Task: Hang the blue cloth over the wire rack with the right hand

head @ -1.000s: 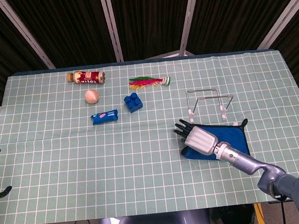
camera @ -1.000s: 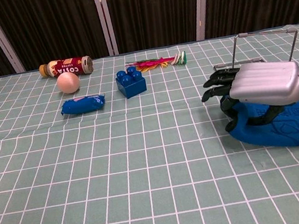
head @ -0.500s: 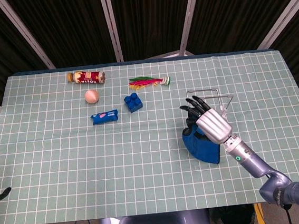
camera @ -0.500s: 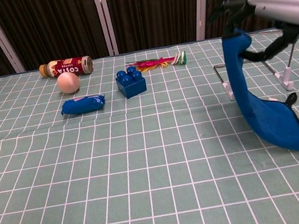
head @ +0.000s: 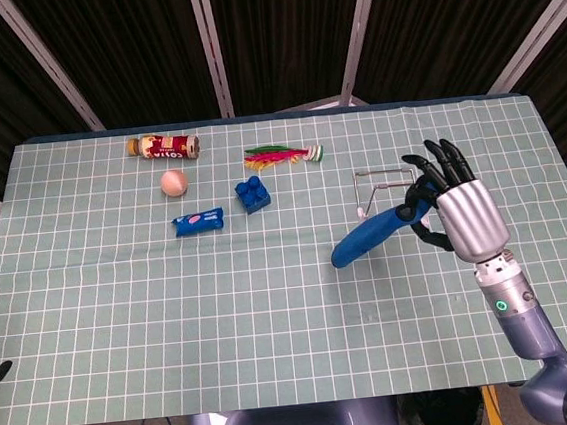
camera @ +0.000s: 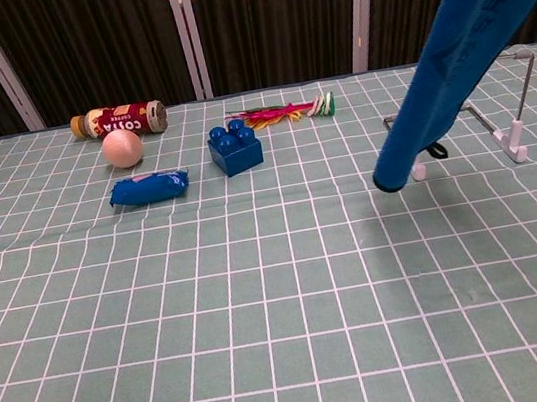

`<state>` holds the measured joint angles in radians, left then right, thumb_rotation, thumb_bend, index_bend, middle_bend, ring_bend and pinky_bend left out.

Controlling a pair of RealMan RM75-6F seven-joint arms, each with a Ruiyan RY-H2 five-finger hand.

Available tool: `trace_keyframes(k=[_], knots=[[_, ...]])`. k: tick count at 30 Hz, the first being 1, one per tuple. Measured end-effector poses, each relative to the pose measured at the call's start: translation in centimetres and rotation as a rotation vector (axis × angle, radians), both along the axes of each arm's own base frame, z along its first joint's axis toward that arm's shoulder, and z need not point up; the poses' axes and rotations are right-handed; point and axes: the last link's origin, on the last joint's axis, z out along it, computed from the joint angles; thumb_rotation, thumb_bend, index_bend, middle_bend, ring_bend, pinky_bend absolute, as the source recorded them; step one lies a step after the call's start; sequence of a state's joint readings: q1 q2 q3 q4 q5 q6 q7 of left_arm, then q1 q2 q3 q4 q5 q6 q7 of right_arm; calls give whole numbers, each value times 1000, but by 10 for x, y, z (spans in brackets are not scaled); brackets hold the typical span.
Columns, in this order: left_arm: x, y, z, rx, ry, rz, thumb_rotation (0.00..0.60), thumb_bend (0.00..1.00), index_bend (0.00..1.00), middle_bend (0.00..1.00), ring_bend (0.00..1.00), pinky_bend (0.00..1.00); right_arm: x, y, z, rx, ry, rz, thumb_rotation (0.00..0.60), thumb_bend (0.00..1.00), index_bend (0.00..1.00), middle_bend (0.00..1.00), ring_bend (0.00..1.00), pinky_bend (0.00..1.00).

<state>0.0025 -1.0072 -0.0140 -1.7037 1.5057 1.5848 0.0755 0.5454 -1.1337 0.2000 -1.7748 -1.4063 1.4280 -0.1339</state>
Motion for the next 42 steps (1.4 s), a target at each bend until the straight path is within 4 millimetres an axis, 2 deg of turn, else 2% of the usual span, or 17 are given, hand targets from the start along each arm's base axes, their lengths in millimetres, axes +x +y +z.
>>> trace_keyframes(k=[3,8,12,15,23,30,42], knots=[[0,0,0,1,-1,-1,600,0,0,0,0,0,-3,6,10,-27,17,-60,600,475,789,165,0,57],[0,0,0,2,3,5,600,0,0,0,0,0,-6,9,13,-54,33,-160,600,490,773,165,0,62],[-1,2,-1,-1,9,12,600,0,0,0,0,0,-9,8,10,-70,68,-261,600,491,777,165,0,63],[-2,3,-2,-1,13,16,600,0,0,0,0,0,-11,4,0,-70,98,-319,600,490,794,165,0,63],[-5,6,-3,1,21,34,600,0,0,0,0,0,-15,-30,-25,-97,118,-420,600,492,787,165,0,33],[-8,11,-4,0,25,52,600,0,0,0,0,0,-9,-63,-37,-131,101,-485,600,493,775,164,0,31],[-13,16,-6,-5,36,78,600,0,0,0,0,0,-10,-89,-40,-166,87,-562,600,493,772,165,0,31]])
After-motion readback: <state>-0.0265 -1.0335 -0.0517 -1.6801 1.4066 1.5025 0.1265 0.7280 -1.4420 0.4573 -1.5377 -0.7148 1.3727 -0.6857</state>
